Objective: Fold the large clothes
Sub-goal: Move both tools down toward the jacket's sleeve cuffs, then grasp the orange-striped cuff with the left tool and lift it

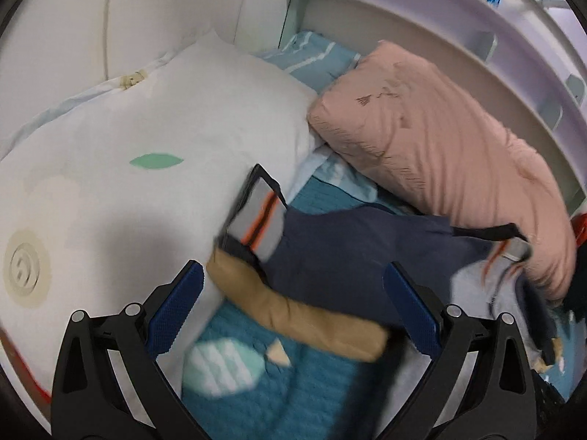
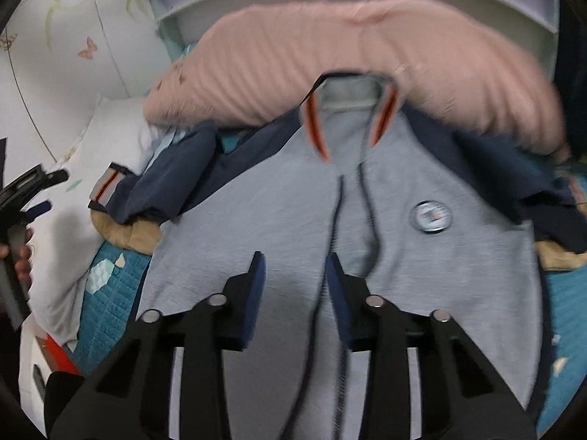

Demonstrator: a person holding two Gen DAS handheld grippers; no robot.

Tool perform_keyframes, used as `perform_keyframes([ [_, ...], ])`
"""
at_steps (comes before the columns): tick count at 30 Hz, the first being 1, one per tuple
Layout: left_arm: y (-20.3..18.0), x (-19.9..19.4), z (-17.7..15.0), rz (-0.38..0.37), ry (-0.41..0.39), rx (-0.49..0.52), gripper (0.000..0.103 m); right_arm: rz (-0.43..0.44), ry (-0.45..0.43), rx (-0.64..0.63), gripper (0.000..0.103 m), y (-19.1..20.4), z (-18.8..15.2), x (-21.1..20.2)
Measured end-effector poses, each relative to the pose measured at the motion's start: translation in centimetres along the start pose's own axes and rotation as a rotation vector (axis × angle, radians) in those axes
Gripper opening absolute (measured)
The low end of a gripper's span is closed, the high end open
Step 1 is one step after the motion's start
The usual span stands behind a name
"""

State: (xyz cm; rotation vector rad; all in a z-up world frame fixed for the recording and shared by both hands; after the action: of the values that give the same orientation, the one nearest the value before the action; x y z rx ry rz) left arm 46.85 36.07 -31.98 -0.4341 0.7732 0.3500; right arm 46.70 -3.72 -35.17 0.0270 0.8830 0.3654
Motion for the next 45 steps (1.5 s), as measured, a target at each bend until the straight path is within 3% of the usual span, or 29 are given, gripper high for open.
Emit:
perform_keyframes([
  [5,2.3,5.3,1.8,0.022,0.085,-0.065,0.097,0.035,0.037,-0.004,0.032,0.8,0.5,3.2],
  [7,3.1,6.8,2.0,0.006,0.132,-0.107,0.086,0.039,0.049,-0.007,0.033,0.9,0.7,4.1],
  [9,3.5,7.8,2.1,-0.032,0.181,-0.145,0.068,0.049,0.060,-0.008,0.033,0.9,0.8,5.0],
  [17,4.5,9.6,1.6,-0.042,0.245,-0.221,0.068,0.057,0.075,-0.009,0.034,1.0,1.3,6.5],
  [22,5.0,10.3,2.2,-0.076,0.231,-0.287,0.068,0.054,0.084,-0.012,0.035,1.2,1.3,7.0],
  [24,5.2,10.4,2.5,-0.073,0.226,-0.312,0.063,0.056,0.085,-0.015,0.035,1.4,1.2,7.1],
  [25,5.3,10.3,2.6,-0.086,0.220,-0.320,0.058,0.055,0.086,-0.017,0.035,1.5,1.2,7.1],
  [27,5.1,10.2,2.8,-0.086,0.209,-0.308,0.031,0.058,0.089,-0.020,0.036,1.6,1.2,7.2],
  [28,5.1,10.1,2.9,-0.081,0.201,-0.303,0.027,0.059,0.091,-0.022,0.036,1.8,1.2,7.3],
  [37,5.3,12.1,3.2,-0.047,0.201,-0.321,0.029,0.079,0.094,-0.031,0.037,2.9,1.6,8.4],
  [38,5.3,12.2,3.2,-0.050,0.193,-0.324,0.023,0.092,0.093,-0.024,0.037,3.0,1.8,8.6],
  [39,5.3,12.0,3.2,-0.056,0.177,-0.326,0.009,0.107,0.095,-0.012,0.037,3.1,1.9,8.8],
  [42,4.9,9.8,3.3,-0.107,0.102,-0.306,0.005,0.148,0.098,0.009,0.037,3.5,2.3,9.7],
  [45,4.4,5.1,3.9,-0.172,-0.010,-0.285,0.005,0.198,0.095,0.023,0.032,4.3,2.8,10.8],
])
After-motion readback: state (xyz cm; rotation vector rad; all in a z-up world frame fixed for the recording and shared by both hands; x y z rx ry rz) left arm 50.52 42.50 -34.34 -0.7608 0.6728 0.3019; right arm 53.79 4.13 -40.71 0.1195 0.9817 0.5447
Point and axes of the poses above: each gripper's, at about its wrist camera, not at the fingertips, and x roughly the way its jaws point, y to its left, z to its top, the point moved 2 cm from there along x, roughly the way its jaws point, and after that the axes turned 4 degrees about -x, right-handed, at the moved point
